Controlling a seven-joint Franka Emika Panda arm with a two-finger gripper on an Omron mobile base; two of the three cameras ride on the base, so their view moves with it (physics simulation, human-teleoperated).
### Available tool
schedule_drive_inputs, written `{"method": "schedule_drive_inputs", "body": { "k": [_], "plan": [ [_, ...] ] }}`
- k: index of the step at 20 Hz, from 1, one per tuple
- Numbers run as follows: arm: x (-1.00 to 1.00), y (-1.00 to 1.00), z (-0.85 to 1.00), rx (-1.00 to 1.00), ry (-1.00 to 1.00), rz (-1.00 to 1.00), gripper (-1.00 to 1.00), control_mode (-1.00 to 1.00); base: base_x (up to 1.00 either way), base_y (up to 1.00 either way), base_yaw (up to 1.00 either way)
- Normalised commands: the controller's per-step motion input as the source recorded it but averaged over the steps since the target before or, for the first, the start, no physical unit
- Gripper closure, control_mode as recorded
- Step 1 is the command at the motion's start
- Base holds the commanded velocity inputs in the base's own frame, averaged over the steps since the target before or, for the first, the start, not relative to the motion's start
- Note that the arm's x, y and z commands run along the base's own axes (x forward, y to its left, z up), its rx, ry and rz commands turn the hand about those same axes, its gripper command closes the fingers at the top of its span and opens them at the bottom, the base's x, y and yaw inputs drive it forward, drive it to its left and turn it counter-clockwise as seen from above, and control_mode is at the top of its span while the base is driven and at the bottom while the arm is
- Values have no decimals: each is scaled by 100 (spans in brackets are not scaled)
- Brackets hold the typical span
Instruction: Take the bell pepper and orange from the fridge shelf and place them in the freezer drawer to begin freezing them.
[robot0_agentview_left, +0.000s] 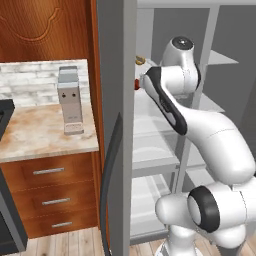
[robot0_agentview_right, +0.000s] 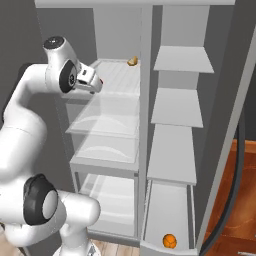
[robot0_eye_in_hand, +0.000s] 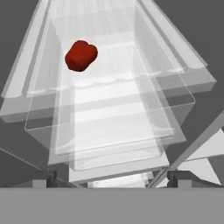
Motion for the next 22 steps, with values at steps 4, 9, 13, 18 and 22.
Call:
{"method": "schedule_drive_inputs", "body": {
  "k": [4,9,13,18,22],
  "plan": [
    [63,2,-6,8,0,-16,-100,-100,0,0,0],
    [60,0,0,4,3,-10,-100,-100,0,0,0],
    [60,5,-2,0,8,-3,-100,-100,0,0,0],
    [61,16,-4,0,13,-2,-100,-100,0,0,0],
    [49,25,-7,1,11,0,-100,-100,0,0,0]
  ]
}}
